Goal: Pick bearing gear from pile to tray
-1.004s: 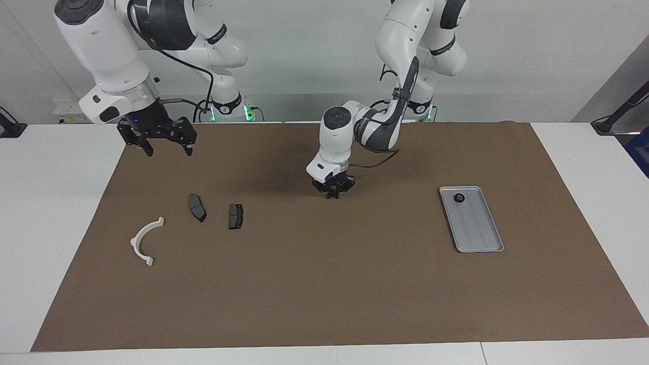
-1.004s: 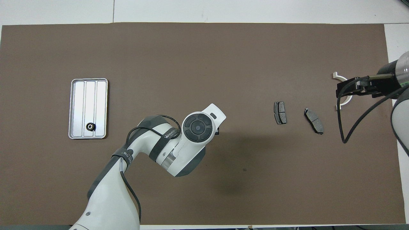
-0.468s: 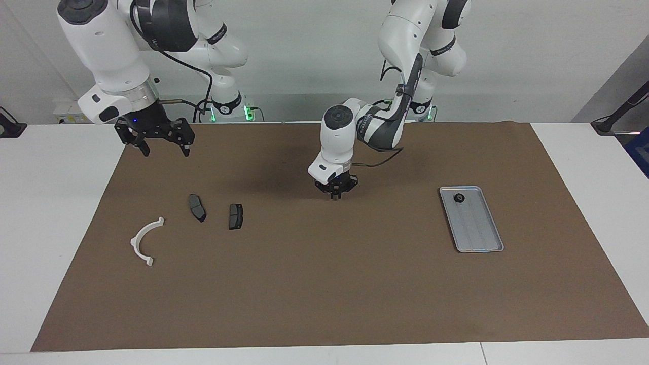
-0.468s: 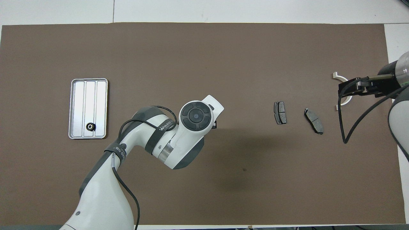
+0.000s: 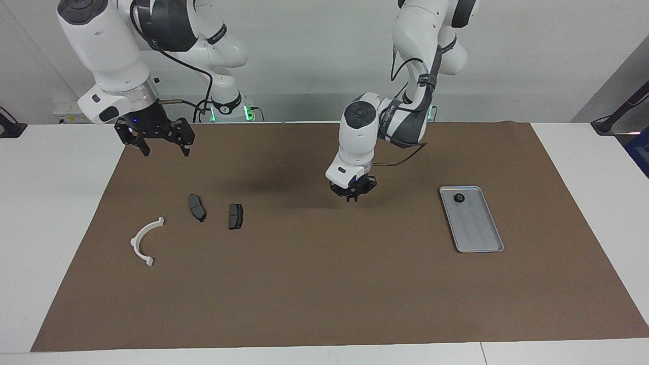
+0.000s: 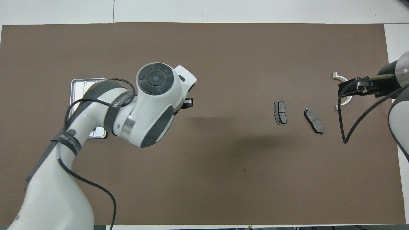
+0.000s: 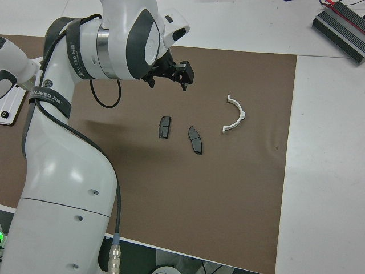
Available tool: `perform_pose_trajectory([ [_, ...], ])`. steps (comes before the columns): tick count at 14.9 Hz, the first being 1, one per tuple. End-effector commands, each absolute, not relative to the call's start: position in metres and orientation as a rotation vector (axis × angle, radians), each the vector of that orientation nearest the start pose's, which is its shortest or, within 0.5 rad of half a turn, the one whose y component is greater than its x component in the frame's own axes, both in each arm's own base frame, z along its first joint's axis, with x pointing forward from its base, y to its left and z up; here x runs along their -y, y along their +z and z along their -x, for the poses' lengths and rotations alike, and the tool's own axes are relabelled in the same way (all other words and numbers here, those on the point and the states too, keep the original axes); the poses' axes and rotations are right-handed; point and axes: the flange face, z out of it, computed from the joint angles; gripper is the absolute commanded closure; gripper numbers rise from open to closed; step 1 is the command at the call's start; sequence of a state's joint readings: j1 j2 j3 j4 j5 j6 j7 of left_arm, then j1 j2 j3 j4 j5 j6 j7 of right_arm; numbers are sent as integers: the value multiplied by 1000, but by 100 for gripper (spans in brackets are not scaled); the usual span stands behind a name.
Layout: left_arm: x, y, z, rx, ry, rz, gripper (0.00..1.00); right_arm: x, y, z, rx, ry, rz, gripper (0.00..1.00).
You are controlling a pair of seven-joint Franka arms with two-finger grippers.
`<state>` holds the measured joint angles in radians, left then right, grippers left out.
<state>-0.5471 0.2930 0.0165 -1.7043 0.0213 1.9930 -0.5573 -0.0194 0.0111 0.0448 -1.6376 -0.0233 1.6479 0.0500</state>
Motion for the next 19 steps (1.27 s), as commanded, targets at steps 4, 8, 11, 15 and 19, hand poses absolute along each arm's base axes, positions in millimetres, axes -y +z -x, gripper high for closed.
perform_pose_trajectory([
  [4,136,466,-601,143,26,3118,100,-8,595,-559,-15,-1,3162,0],
  [8,12,462,-611,32,50,3127,100,-6,598,-558,-20,-10,3162,0],
  [11,-38,445,-605,32,-51,3127,100,-5,604,-555,-22,-25,3162,0],
  [15,-39,397,-586,35,-92,3126,100,-11,619,-547,-1,-59,3161,0],
  [19,-31,364,-590,67,-96,3126,100,-12,621,-544,4,-59,3160,0],
])
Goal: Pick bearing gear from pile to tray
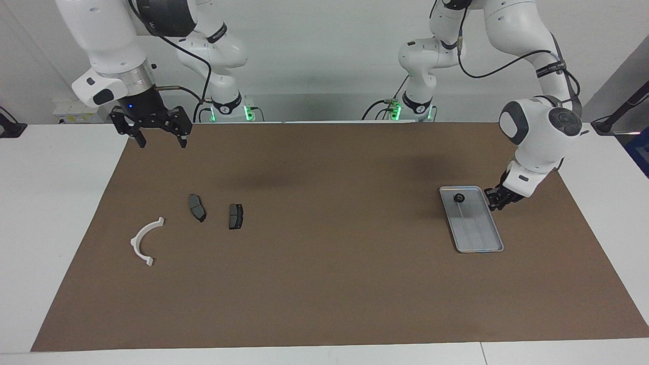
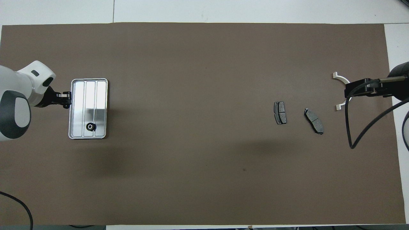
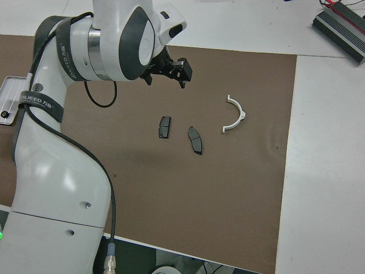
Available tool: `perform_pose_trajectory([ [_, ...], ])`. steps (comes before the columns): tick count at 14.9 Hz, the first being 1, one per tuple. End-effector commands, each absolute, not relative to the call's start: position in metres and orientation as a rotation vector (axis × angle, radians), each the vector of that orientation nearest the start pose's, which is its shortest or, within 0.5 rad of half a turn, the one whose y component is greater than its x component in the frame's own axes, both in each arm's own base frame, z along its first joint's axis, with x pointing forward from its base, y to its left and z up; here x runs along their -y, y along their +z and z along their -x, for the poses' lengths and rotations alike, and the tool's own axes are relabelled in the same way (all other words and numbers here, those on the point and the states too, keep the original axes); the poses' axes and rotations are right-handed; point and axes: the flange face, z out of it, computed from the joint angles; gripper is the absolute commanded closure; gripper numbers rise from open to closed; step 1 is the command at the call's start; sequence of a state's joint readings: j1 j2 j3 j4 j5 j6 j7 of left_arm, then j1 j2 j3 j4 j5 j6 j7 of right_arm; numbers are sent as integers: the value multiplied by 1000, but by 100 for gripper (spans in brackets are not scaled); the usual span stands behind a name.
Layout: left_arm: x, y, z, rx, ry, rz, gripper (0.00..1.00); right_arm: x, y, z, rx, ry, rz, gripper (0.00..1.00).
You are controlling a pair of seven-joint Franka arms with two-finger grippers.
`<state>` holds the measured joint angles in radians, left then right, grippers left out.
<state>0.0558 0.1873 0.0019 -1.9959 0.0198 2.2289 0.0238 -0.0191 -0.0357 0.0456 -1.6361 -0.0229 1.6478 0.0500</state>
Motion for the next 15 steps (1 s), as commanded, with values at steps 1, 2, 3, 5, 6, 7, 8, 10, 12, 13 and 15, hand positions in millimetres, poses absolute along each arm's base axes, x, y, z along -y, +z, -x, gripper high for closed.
perform_pose_trajectory([
  [1,-28,360,-591,64,-100,3127,100,-13,621,-544,1,-56,3158,0],
  [2,-24,355,-589,55,-100,3127,100,-13,620,-543,1,-51,3157,0],
  [3,-23,349,-589,71,-108,3127,100,-13,620,-543,1,-49,3157,0],
  [5,-10,336,-591,102,-118,3128,100,-15,621,-543,-3,-50,3139,0],
  [6,-2,331,-592,113,-121,3129,100,-14,621,-542,-8,-50,3128,0],
  [7,-1,328,-593,137,-126,3129,100,-14,621,-542,-8,-45,3126,0],
  [8,-1,324,-594,147,-123,3129,100,-15,621,-541,-6,-45,3128,0],
  [10,-1,322,-594,149,-126,3129,100,-17,619,-541,-1,-42,3127,0],
  [12,0,320,-595,147,-126,3129,100,-16,619,-541,-1,-43,3128,0],
  [13,0,320,-595,147,-128,3129,100,-17,619,-541,-1,-40,3127,0],
  [15,0,320,-595,147,-128,3129,100,-16,619,-541,1,-43,3128,0],
])
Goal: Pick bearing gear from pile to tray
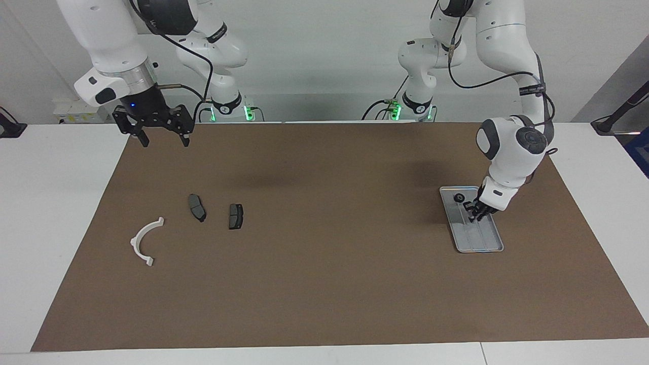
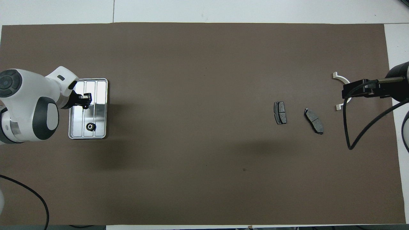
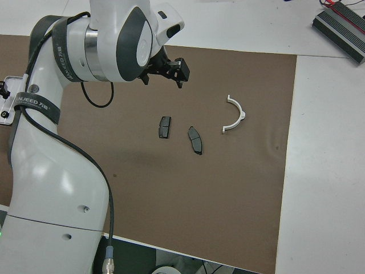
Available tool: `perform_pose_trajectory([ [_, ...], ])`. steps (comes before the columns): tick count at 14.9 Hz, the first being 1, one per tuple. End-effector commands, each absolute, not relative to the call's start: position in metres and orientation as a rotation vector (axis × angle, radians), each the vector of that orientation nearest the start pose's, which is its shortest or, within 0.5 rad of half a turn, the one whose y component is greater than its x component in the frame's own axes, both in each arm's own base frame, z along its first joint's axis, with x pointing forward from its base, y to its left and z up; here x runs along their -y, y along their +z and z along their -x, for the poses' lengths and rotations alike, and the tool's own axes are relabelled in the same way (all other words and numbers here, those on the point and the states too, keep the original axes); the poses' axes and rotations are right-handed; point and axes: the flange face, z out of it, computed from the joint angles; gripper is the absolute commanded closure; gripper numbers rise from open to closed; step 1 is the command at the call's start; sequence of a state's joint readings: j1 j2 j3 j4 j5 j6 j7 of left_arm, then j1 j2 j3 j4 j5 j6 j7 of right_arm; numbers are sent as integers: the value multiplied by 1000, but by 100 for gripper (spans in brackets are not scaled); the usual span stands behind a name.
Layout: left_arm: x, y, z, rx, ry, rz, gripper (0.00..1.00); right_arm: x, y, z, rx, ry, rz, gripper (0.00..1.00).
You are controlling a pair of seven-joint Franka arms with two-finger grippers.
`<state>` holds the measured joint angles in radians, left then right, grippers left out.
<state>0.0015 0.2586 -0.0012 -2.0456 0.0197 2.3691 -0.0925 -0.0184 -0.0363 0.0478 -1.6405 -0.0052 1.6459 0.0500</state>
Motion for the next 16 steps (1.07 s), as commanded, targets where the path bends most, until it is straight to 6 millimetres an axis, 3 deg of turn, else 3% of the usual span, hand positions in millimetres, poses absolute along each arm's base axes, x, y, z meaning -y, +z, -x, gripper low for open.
perform_pose_trajectory([
  [1,0,319,-595,147,-128,3129,100,-16,619,-541,1,-43,3128,0],
  [16,3,300,-597,187,-133,3127,100,-17,618,-540,1,-45,3127,0],
])
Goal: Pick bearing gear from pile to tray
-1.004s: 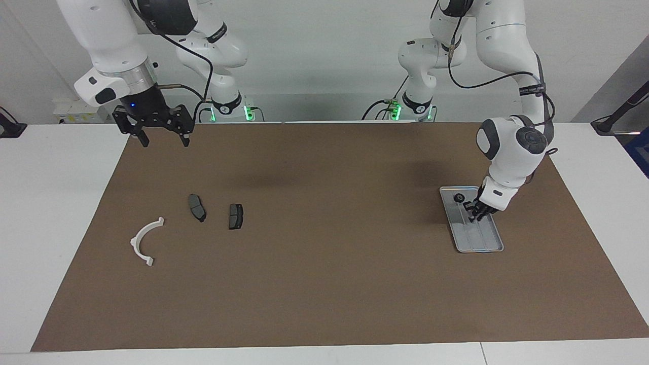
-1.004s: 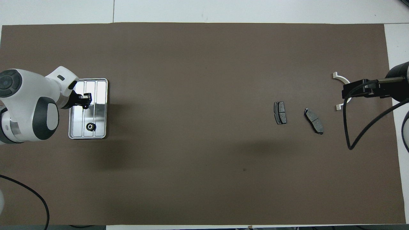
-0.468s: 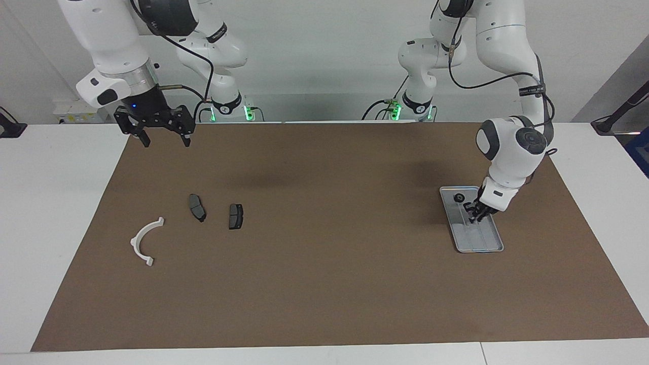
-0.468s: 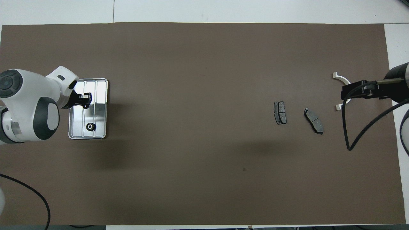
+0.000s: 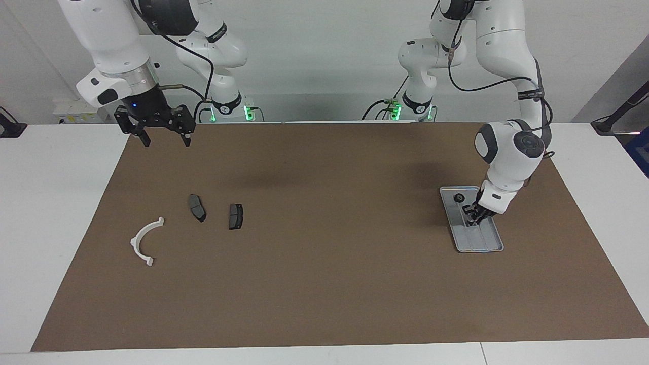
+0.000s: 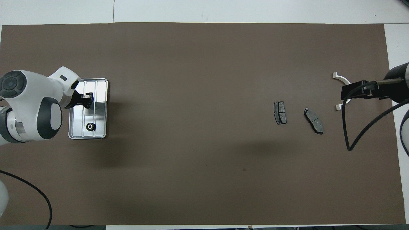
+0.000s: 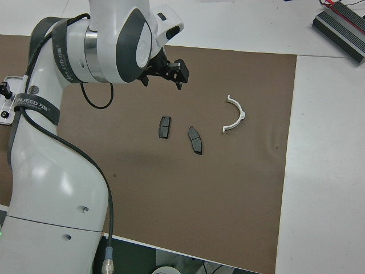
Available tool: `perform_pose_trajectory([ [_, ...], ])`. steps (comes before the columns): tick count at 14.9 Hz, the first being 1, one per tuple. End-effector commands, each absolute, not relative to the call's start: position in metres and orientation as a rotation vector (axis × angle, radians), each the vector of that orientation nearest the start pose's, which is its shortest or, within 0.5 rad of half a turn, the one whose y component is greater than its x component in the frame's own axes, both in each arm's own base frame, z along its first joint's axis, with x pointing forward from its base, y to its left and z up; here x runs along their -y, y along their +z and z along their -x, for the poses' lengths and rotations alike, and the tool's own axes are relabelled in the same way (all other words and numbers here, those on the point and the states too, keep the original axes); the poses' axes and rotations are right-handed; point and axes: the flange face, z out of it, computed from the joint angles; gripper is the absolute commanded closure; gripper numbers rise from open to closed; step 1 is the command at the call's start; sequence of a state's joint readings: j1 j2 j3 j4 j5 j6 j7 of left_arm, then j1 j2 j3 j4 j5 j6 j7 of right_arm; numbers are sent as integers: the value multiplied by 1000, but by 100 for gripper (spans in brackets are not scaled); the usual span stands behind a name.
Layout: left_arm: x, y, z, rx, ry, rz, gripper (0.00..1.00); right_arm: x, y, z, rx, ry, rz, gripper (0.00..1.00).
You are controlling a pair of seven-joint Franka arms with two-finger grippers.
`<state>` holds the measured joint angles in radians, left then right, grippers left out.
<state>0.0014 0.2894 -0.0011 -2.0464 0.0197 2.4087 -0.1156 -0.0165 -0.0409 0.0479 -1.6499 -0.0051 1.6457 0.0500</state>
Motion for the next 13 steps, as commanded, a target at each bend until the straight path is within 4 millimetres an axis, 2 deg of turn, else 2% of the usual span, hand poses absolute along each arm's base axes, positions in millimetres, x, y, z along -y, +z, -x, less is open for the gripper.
perform_pose_trajectory([
  [1,3,299,-596,192,-136,3127,100,-17,618,-540,-1,-45,3127,0],
  [6,3,298,-595,194,-143,3127,100,-17,618,-540,-1,-47,3127,0],
  [7,4,298,-596,190,-145,3127,96,-17,618,-540,-1,-47,3127,0],
  [9,2,299,-597,190,-148,3127,59,-18,618,-540,1,-50,3125,0],
  [13,-2,304,-599,202,-145,3125,24,-26,618,-540,22,-49,3123,0],
])
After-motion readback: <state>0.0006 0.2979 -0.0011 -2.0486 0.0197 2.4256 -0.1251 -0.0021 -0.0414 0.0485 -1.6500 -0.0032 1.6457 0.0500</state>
